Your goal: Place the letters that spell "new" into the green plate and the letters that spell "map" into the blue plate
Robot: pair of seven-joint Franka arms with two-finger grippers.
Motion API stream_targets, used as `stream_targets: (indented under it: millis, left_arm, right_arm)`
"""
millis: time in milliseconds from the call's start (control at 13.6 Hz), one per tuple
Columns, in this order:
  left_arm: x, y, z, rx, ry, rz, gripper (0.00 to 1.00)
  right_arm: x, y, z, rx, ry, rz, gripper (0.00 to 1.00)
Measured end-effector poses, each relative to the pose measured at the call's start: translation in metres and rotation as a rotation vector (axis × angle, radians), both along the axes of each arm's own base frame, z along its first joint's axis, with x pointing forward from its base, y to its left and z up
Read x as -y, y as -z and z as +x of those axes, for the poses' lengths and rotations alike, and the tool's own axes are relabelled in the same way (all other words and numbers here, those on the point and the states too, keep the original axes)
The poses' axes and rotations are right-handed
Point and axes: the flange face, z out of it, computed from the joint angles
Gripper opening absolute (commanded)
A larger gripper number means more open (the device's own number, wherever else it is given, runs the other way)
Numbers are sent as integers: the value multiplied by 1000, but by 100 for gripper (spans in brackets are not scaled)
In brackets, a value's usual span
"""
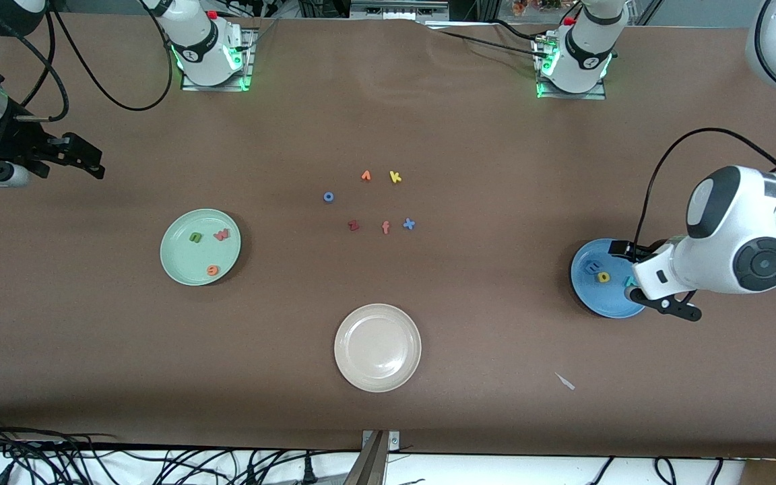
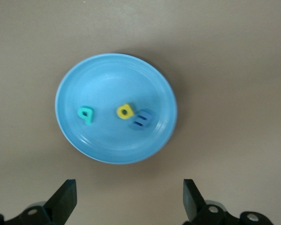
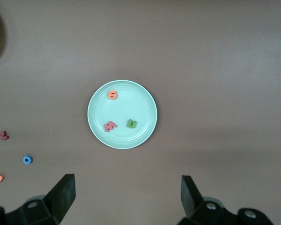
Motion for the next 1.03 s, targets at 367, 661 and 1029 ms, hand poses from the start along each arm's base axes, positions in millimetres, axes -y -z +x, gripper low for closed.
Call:
stream_targets:
  millis: [367,661,1029]
  left_arm:
    - [-3,-62,-12,64,-92,26,100]
    - [-10,-135,-33,153,-164,-4,100]
    - [0,-231,-75,291,-161,8,100]
  right_arm:
    - [0,0,0,2,0,0,100]
    - [0,-1,0,3,0,0,100]
    - [0,-1,0,5,0,0,100]
